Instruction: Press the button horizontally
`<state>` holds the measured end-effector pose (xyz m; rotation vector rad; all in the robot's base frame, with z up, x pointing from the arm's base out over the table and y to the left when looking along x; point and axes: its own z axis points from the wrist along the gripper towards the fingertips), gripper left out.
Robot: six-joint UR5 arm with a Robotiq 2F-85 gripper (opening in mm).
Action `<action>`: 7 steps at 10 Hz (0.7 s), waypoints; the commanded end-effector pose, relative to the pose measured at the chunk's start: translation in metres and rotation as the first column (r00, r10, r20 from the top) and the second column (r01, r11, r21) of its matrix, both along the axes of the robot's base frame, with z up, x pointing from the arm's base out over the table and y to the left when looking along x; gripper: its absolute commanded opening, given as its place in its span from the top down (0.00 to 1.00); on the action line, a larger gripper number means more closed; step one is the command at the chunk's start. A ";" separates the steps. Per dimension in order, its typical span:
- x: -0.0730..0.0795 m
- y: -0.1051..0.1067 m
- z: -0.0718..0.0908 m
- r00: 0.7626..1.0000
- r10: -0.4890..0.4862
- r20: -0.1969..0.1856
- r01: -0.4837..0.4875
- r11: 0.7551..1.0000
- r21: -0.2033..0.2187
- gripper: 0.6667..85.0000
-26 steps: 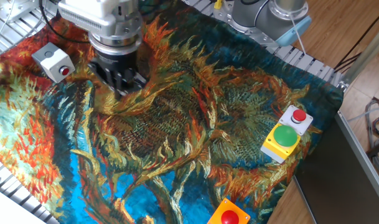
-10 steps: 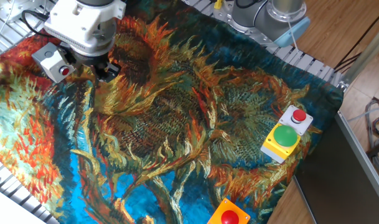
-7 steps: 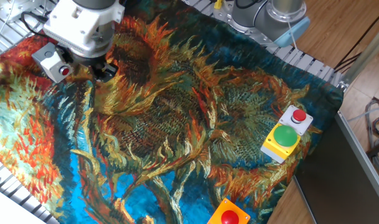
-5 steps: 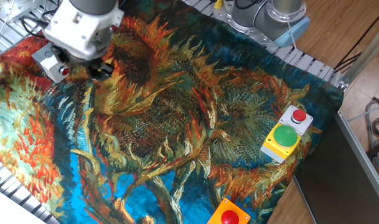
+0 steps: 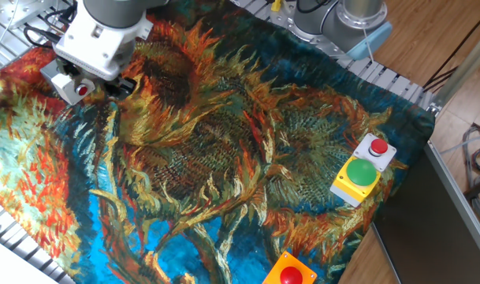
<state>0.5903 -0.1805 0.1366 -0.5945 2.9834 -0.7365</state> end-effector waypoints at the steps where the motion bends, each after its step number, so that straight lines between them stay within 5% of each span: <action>1: 0.008 -0.022 -0.022 0.999 0.035 0.032 -0.034 0.999 -0.028 0.37; 3: 0.006 -0.036 -0.030 0.997 0.057 0.055 -0.056 0.998 -0.026 0.37; 7: -0.016 -0.035 -0.024 0.999 -0.030 0.014 0.030 1.000 -0.003 0.37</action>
